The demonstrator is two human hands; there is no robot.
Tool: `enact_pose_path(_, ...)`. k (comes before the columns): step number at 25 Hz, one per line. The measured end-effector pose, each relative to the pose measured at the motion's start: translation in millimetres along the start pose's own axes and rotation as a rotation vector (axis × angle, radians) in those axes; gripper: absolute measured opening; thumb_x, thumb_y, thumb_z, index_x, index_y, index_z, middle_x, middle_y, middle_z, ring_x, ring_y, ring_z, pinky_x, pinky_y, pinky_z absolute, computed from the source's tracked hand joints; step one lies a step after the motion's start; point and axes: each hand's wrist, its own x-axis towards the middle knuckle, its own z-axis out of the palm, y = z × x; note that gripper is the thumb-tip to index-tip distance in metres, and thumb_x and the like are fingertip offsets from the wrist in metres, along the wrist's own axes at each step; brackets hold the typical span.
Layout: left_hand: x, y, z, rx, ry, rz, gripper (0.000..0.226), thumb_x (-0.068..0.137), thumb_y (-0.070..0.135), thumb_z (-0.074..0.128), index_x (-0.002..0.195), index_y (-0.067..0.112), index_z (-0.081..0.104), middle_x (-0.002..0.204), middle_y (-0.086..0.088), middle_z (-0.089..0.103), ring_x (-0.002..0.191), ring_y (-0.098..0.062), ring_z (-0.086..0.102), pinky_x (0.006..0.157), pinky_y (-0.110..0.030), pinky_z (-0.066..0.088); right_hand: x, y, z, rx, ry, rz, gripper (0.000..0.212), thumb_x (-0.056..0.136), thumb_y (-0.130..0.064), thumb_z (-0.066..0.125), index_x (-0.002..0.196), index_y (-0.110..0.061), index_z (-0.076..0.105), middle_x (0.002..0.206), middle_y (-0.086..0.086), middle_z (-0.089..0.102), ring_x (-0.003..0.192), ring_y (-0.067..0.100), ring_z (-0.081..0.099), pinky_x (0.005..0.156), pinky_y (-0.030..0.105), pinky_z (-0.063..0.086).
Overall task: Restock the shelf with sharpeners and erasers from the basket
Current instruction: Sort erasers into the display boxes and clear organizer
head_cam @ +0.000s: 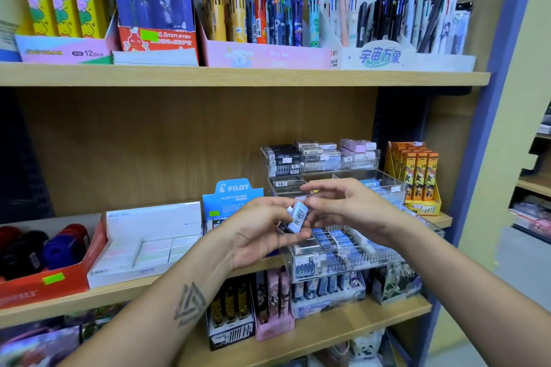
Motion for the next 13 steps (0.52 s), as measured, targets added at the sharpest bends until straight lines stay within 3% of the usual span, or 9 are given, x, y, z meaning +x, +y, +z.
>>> enact_pose_path(2, -2.1, 0.3, 4.2, 0.086, 0.01, 0.024, 0.036, 0.092, -0.019, 0.046, 0.122, -0.006, 0.061, 0.105, -0.03, 0.066, 0.093, -0.033, 0.068, 0.084, -0.04, 0.06, -1.1, -0.7, 5.5, 0.011, 0.008, -0.002, 0.023, 0.087, -0.012, 0.074, 0.109, -0.006, 0.071, 0.093, 0.017, 0.074, 0.088, 0.034, 0.071, 0.086, 0.045, 0.059)
enact_pose_path(4, -3.7, -0.2, 8.0, 0.144, 0.072, 0.044, 0.038, 0.086, -0.022, 0.056, 0.12, -0.006, 0.058, 0.096, -0.027, 0.066, 0.084, -0.032, 0.071, 0.079, -0.039, 0.062, 0.1, -0.1, 7.0, -0.001, 0.036, -0.002, 0.019, 0.082, -0.003, 0.076, 0.101, -0.001, 0.073, 0.093, 0.021, 0.074, 0.089, 0.036, 0.072, 0.086, 0.045, 0.059)
enact_pose_path(8, -2.4, 9.7, 8.0, 0.146, 0.186, 0.129, 0.042, 0.077, -0.024, 0.066, 0.114, -0.005, 0.057, 0.098, -0.029, 0.061, 0.074, -0.035, 0.07, 0.069, -0.035, 0.063, -5.2, -6.7, -6.3, 0.016, 0.011, 0.007, 0.021, 0.074, 0.006, 0.08, 0.094, 0.001, 0.074, 0.092, 0.019, 0.074, 0.083, 0.028, 0.073, 0.075, 0.03, 0.059)
enact_pose_path(11, 5.5, 31.6, 18.9, 0.151, 0.193, 0.161, 0.03, 0.087, -0.015, 0.062, 0.116, -0.008, 0.055, 0.097, -0.024, 0.059, 0.067, -0.026, 0.071, 0.073, -0.039, 0.062, -1.4, -17.1, -19.9, -0.243, 0.019, -0.023, 0.021, 0.074, -0.002, 0.083, 0.093, -0.005, 0.076, 0.085, 0.008, 0.076, 0.081, 0.019, 0.073, 0.075, 0.03, 0.059)
enact_pose_path(13, 14.9, 46.9, 28.0, 0.131, 0.196, 0.157, 0.025, 0.097, -0.012, 0.047, 0.121, -0.008, 0.049, 0.097, -0.028, 0.061, 0.07, -0.03, 0.073, 0.074, -0.04, 0.062, 15.0, -20.4, -32.5, -0.413, 0.192, -0.062, 0.016, 0.076, -0.006, 0.083, 0.091, -0.01, 0.077, 0.084, 0.005, 0.076, 0.08, 0.016, 0.071, 0.078, 0.031, 0.059)
